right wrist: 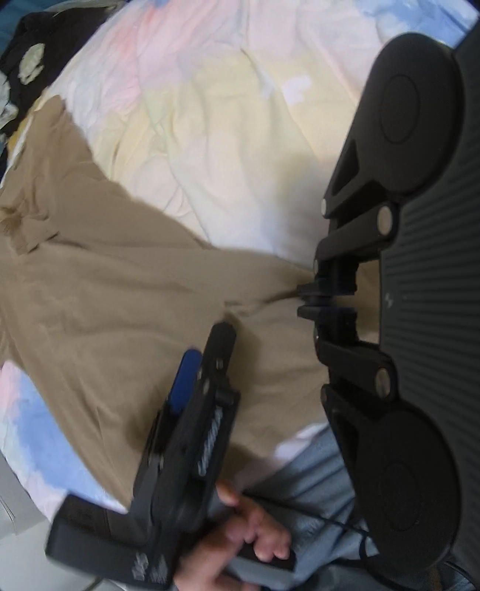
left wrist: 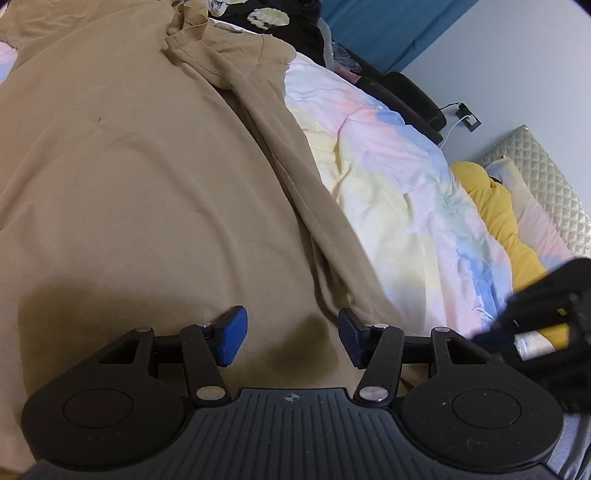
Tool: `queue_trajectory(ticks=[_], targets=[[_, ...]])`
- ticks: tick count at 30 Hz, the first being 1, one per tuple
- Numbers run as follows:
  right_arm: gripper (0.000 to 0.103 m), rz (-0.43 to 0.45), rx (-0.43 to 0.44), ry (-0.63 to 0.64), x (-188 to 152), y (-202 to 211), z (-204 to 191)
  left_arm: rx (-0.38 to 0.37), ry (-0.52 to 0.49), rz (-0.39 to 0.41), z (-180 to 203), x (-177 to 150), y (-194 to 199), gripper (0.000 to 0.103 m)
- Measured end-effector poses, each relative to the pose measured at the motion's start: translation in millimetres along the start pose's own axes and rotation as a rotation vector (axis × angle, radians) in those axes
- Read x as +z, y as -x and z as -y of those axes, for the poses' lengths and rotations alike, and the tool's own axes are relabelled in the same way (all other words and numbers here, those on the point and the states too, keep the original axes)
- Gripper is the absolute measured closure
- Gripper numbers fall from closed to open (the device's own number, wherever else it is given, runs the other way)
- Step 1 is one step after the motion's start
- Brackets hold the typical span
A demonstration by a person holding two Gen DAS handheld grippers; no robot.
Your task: Fold clothes
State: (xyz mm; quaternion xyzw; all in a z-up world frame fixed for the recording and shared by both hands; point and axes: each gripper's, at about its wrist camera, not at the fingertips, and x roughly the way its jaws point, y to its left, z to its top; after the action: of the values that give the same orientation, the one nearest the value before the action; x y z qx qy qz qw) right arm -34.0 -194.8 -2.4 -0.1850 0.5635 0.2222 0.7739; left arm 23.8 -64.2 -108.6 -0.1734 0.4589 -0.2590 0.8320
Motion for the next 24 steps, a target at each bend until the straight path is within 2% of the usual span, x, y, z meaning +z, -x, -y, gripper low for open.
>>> queue_trajectory(ticks=[4, 10, 14, 17, 20, 22, 24], targets=[[0.098, -0.023, 0.030, 0.047, -1.1, 0.0, -28.7, -0.004, 0.011, 0.000, -1.0, 0.6, 1.2, 0.044], [0.098, -0.045, 0.077, 0.047, 6.6, -36.6, -55.2, -0.019, 0.073, 0.040, -8.4, 3.2, 12.1, 0.044], [0.087, -0.041, 0.097, 0.059, 11.1, -40.1, -64.7, -0.041, 0.138, 0.078, -18.0, 7.0, 21.4, 0.044], [0.079, 0.033, 0.128, 0.006, 12.6, -14.9, -49.8, -0.045, 0.162, 0.110, -21.5, 9.3, 27.9, 0.044], [0.076, 0.143, 0.130, -0.071, 9.9, 15.4, -21.0, -0.022, 0.160, 0.140, -20.1, 10.5, 33.3, 0.044], [0.075, 0.223, 0.135, -0.172, 4.9, 30.1, 8.0, 0.000, 0.140, 0.154, -15.5, 10.1, 36.0, 0.044], [0.074, 0.306, 0.090, -0.302, 1.0, 37.6, 37.0, 0.016, 0.109, 0.161, -8.4, 8.8, 37.9, 0.044]])
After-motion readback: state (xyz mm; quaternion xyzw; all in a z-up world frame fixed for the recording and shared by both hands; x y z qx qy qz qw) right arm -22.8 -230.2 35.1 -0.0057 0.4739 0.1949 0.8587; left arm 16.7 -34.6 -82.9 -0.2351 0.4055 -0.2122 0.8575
